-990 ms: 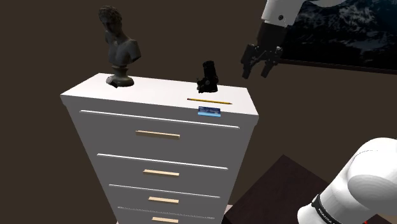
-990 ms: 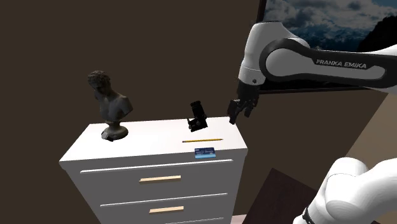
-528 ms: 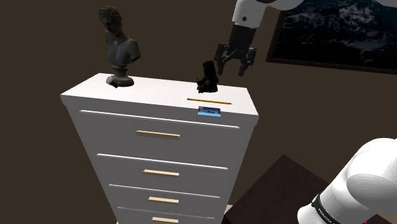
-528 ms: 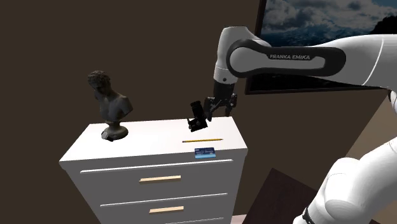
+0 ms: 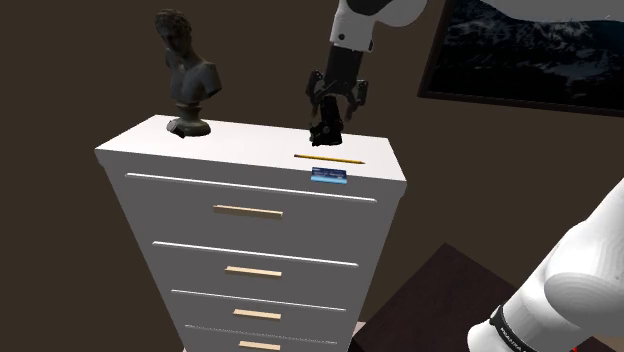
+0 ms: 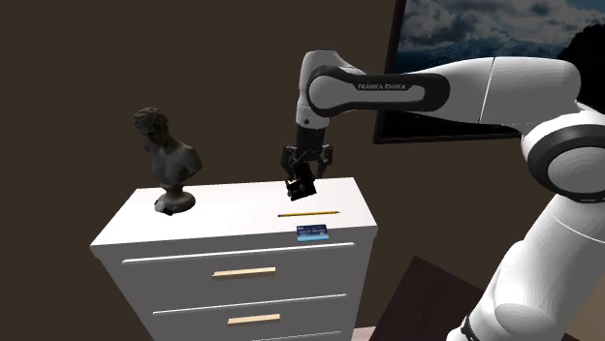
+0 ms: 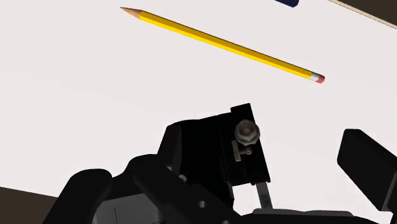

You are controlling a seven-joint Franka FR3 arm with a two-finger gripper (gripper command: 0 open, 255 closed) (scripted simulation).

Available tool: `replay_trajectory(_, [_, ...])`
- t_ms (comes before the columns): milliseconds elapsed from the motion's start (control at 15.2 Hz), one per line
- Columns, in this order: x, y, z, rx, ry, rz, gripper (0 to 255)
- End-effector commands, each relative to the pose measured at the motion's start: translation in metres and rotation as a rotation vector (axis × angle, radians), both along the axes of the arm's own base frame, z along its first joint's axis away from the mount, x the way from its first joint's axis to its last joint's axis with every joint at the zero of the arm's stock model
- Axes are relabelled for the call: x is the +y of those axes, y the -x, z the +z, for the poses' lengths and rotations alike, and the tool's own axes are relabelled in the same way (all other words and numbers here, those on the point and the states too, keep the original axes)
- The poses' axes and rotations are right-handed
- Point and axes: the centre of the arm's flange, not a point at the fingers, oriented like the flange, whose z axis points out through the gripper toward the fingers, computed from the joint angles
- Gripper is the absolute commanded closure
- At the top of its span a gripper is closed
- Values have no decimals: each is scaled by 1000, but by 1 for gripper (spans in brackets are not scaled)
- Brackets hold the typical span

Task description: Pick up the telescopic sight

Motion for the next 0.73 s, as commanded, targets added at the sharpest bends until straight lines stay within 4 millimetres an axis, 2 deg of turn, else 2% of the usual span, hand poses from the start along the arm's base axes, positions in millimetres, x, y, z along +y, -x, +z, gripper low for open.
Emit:
replay_trajectory(0, [1, -4, -10, 1, -2, -5, 0])
replay_trajectory(264, [1, -4, -31, 1, -2, -5, 0])
replay_trajectory(396, [1, -4, -34, 1, -2, -5, 0])
replay_trajectory(462, [1, -5, -34, 1, -2, -5, 255])
replay_trajectory(660, [1, -5, -33, 1, -2, -5, 255])
